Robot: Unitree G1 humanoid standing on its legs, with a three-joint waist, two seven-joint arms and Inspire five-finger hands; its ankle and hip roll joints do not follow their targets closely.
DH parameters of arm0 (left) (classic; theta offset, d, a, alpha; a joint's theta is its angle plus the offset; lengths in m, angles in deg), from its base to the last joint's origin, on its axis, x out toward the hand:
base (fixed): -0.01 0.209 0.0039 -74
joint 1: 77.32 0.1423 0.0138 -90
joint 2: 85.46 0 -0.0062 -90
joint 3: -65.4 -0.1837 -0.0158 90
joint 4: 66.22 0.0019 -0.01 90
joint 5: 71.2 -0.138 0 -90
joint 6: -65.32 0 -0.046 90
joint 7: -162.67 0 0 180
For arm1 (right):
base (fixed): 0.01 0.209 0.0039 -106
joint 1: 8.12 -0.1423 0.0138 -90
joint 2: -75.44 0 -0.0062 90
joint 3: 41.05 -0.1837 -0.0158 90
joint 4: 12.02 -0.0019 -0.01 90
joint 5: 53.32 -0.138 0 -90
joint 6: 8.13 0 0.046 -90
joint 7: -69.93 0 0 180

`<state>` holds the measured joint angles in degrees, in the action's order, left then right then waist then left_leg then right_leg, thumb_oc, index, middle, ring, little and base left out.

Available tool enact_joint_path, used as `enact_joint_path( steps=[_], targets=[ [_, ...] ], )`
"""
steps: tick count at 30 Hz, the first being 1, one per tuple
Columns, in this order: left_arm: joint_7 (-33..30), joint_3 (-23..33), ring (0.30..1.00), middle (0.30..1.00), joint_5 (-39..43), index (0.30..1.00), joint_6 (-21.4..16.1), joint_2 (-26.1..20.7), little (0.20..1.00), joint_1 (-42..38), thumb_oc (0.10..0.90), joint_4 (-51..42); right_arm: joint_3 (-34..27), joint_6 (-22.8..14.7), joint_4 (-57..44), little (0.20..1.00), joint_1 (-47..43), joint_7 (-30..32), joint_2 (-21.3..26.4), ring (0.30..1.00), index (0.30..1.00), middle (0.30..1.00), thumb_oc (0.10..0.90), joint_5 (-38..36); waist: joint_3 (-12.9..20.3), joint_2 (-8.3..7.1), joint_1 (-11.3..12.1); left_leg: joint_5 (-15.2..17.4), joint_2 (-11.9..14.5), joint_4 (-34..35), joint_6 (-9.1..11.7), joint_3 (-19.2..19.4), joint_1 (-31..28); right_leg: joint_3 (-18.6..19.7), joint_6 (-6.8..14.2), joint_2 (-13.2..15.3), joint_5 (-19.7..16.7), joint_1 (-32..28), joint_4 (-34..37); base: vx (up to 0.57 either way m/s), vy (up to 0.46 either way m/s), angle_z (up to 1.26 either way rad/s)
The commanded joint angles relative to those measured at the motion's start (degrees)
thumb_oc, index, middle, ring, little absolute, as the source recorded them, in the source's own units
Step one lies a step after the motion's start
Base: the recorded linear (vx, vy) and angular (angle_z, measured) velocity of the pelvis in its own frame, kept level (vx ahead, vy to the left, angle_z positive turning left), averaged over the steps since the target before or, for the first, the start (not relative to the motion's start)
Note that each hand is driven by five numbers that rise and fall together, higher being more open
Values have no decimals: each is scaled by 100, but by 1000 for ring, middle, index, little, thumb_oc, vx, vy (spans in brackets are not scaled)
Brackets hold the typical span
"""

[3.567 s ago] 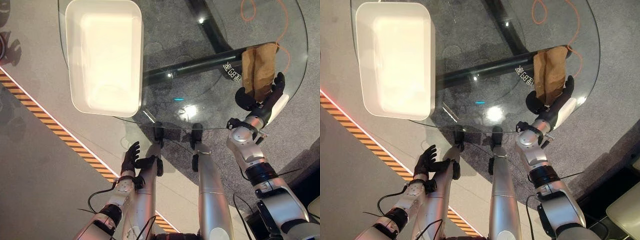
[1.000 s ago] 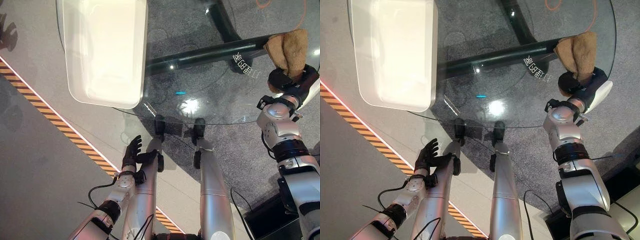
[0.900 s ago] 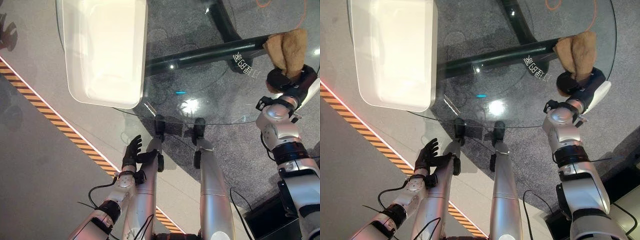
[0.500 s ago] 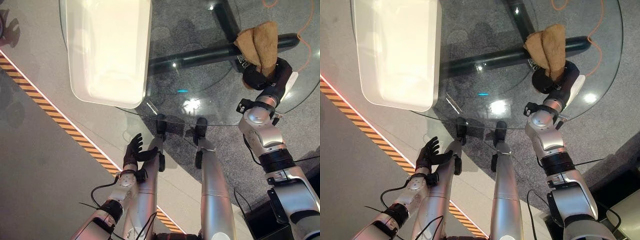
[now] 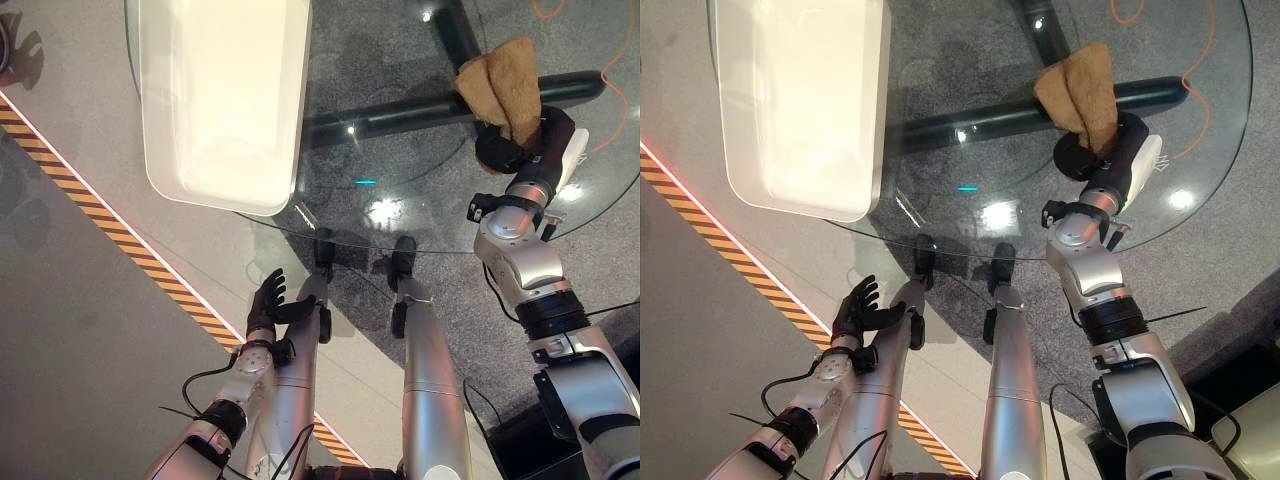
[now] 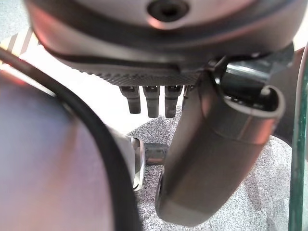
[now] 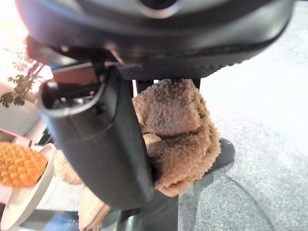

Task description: Wipe the table with a cloth and put it in the basket.

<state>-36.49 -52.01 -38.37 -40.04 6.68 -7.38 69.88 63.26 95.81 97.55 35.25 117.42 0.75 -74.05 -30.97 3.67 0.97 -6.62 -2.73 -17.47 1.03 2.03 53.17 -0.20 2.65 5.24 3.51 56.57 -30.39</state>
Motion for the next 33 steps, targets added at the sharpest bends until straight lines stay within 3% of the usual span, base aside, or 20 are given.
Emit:
enact_joint_path(
  steps=[1, 10, 17, 26, 33],
  targets=[
    [18, 6, 900, 900, -167, 900, -45, 135, 900, 684, 800, -205, 467, -157, -885, 200, -388, -916, 173, 300, 300, 300, 100, 515, 118, 337, 45, 731, -368, -738, -261, -42, 120, -231, 11, -256, -510, 35, 522, 4, 8, 4],
    [82, 75, 900, 900, -295, 900, -84, 134, 900, 776, 800, -296, 1063, -137, -1366, 200, -311, -2143, -90, 300, 300, 300, 100, 907, 118, 331, 93, 699, -382, -734, -254, -28, 151, -260, -1, -248, -500, 76, 498, 1, 5, 3],
    [107, 70, 900, 900, -313, 900, -67, 143, 900, 770, 800, -312, 1421, -119, -1626, 200, -169, -2566, -217, 300, 300, 300, 100, 1043, 118, 315, 92, 680, -383, -734, -243, -10, 158, -275, 2, -238, -501, 90, 490, 1, 1, 6],
    [131, 10, 900, 900, -263, 900, -108, 129, 900, 764, 800, -253, 1721, -98, -1795, 200, -96, -2528, -252, 300, 300, 300, 100, 1082, 118, 303, 87, 665, -368, -763, -236, 7, 218, -273, 0, -243, -519, 147, 468, 0, 0, 6],
    [89, 1, 900, 900, -241, 900, -92, 109, 900, 725, 800, -186, 1642, -116, -1624, 200, -43, -2074, -239, 300, 300, 300, 100, 975, 118, 299, 76, 671, -346, -786, -242, 24, 239, -287, 14, -231, -529, 170, 440, 0, 0, 0]
  ],
)
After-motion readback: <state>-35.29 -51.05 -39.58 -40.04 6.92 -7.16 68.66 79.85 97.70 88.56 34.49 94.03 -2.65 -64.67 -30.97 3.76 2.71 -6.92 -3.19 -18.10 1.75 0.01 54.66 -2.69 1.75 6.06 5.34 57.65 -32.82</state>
